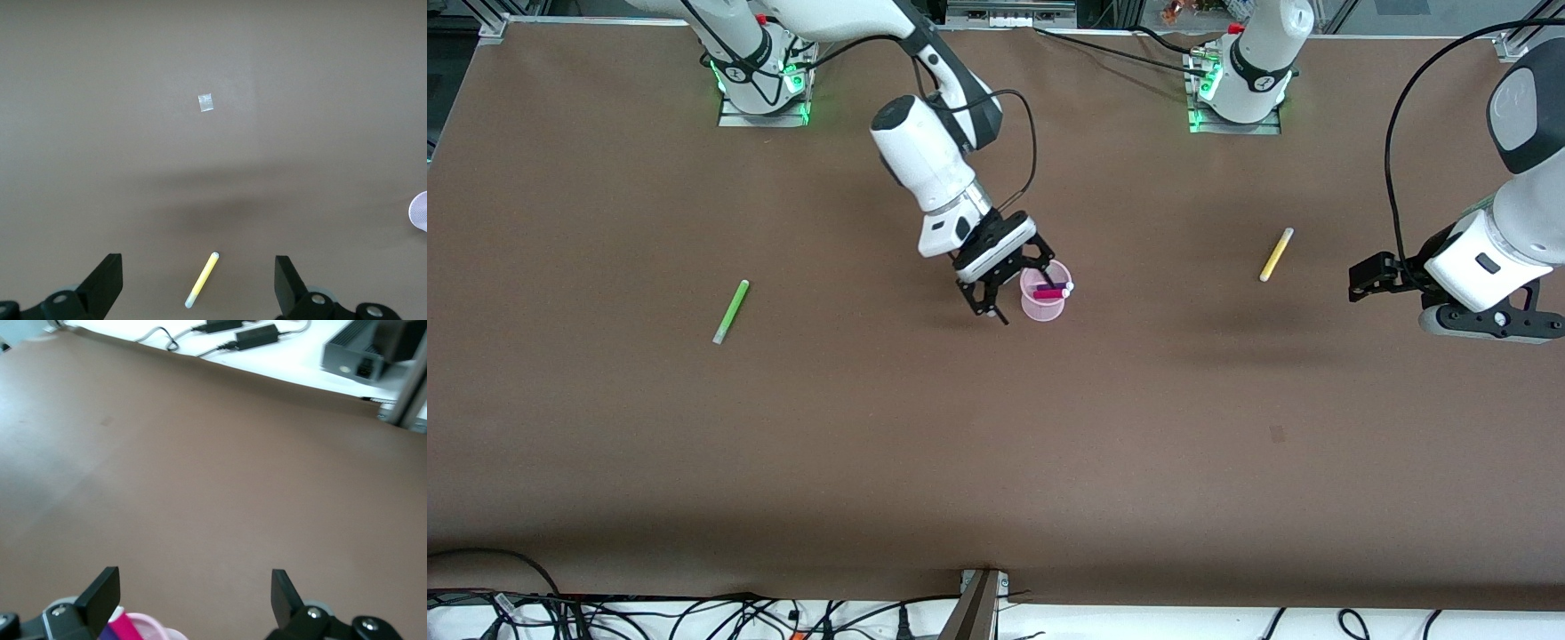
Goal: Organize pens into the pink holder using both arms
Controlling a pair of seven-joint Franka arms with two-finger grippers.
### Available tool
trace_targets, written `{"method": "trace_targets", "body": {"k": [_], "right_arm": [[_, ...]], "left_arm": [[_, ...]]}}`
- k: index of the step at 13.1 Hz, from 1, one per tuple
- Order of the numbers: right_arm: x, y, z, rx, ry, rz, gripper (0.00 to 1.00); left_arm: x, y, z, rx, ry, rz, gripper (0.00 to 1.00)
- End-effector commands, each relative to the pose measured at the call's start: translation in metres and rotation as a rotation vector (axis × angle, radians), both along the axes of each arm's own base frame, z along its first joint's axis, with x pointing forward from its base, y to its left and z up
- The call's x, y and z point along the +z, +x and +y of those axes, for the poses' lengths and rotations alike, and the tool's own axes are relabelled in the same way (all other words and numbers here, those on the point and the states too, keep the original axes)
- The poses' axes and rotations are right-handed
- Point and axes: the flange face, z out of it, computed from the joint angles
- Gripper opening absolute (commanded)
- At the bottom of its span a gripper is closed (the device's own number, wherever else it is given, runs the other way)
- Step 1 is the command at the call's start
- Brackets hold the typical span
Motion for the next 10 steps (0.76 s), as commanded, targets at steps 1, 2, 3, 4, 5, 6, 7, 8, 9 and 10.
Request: {"method": "trace_targets", "body": {"k": [1, 2, 3, 4, 5, 6, 7, 8, 9, 10], "right_arm": [[0.052, 0.022, -0.035, -0.010, -0.044, 0.093, 1.00], [0.064, 0.029, -0.051, -0.021, -0.062, 0.124, 1.00], [0.076, 0.041, -0.075, -0.035, -0.093, 0.161, 1.00], [0.085, 0.051, -0.100, -0.051, -0.125, 0.209, 1.00], [0.095, 0.058, -0.121, -0.053, -0.144, 0.233, 1.00], [0.101, 0.067, -0.146, -0.052, -0.173, 0.253, 1.00], [0.106, 0.072, -0.170, -0.033, -0.205, 0.290, 1.00], [0.109, 0.074, -0.186, -0.022, -0.224, 0.321, 1.00], [0.107, 0.078, -0.208, -0.038, -0.242, 0.370, 1.00], [0.115, 0.078, -0.230, -0.050, -0.245, 0.425, 1.00]], "left_arm": [[0.001, -0.005, -0.009, -0.047, 0.011, 0.010, 1.00], [0.001, -0.005, -0.010, -0.050, 0.010, 0.010, 1.00], [0.001, -0.005, -0.010, -0.048, 0.005, 0.010, 1.00], [-0.001, -0.004, -0.010, -0.047, 0.004, 0.013, 1.00], [-0.007, -0.003, -0.012, -0.051, 0.004, 0.022, 1.00], [-0.011, -0.002, -0.016, -0.056, 0.003, 0.030, 1.00], [-0.011, -0.003, -0.019, -0.061, 0.001, 0.030, 1.00], [-0.011, -0.003, -0.018, -0.060, -0.004, 0.030, 1.00], [-0.010, -0.003, -0.020, -0.052, -0.029, 0.029, 1.00], [-0.010, -0.003, -0.021, -0.045, -0.050, 0.029, 1.00]]}}
